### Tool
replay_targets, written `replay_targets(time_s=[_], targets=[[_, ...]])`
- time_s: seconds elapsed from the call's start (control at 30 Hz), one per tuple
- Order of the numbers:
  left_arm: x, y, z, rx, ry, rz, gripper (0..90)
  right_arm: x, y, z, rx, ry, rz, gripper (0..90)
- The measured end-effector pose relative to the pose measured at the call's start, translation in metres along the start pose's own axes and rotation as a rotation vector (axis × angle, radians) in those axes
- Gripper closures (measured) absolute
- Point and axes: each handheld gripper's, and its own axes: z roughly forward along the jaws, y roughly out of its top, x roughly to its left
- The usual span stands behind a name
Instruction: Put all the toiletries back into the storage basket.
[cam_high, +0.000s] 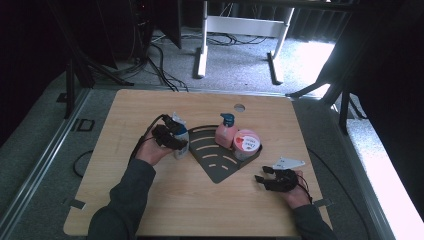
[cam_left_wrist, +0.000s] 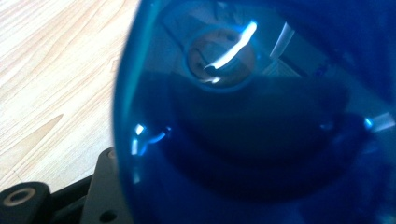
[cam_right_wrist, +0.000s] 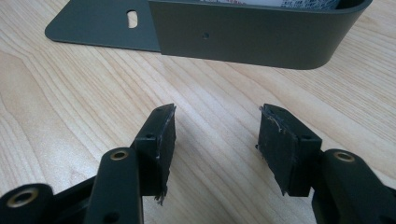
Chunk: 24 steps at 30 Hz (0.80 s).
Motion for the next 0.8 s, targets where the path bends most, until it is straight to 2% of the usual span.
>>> replay_targets(time_s=[0.33, 0.63, 0.7, 0.8], targets=[[0.0007, -0.0002, 0.0083, 0.024, -0.008, 0.011, 46.4, 0.0, 0.0, 0.0, 0.0, 0.001, 0.001, 45.9], [0.0012, 0.0001, 0.0094, 0.029, -0.011, 0.015, 46.9, 0.0, 0.0, 0.0, 0.0, 0.001, 0.0, 45.9], [0.0013, -0.0003, 0.0095, 0.027, -0.032, 0.011, 51.5, 0.0001, 0.0, 0.0, 0.0, 0.0, 0.0, 45.9], [0.0013, -0.0002, 0.0093, 0.03, -0.033, 0.01, 53.0, 0.0, 0.0, 0.0, 0.0, 0.0, 0.0, 45.9]])
